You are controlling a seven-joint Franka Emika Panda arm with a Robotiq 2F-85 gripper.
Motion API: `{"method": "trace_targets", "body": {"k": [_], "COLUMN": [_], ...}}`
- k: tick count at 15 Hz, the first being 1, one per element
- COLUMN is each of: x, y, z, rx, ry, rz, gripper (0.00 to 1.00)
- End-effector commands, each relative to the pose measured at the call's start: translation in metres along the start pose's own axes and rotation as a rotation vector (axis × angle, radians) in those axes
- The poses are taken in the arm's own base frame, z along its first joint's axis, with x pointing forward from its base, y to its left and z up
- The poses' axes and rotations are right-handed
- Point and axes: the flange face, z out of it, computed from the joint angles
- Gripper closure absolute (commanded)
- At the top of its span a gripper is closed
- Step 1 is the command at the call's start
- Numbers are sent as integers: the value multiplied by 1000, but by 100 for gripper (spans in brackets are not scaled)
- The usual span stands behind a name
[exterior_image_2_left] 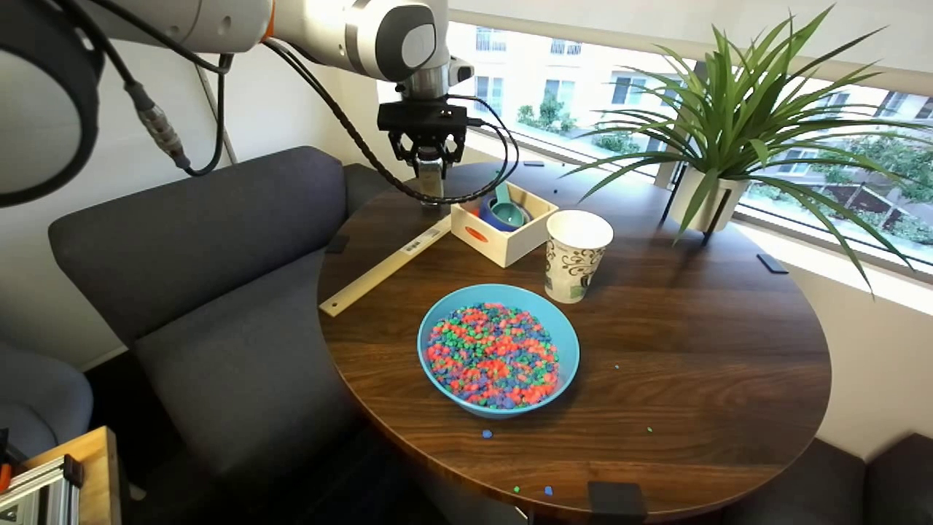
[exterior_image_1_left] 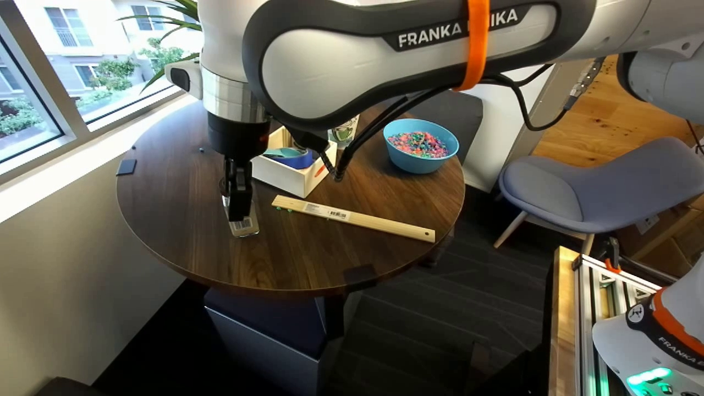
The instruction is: Lift the salt shaker and put it in the cup
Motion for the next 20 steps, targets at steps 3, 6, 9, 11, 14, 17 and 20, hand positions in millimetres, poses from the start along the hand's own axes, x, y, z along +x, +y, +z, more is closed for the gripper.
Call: {"method": "trace_targets", "body": {"k": [3,6,9,11,14,17,20], "x": [23,26,7,-18,-56,-61,-68], "y": [-30,-22,7,30,62,79,86], "z": [-51,-104,-167,-201,-237,-242,-244], "rx": [-27,-71,-168,-226,-306,-315,-324], "ry": [51,130,204,223,234,234,229], "rz": [-1,74,222,318,468,489,503], "gripper": [74,74,74,74,74,74,49]}}
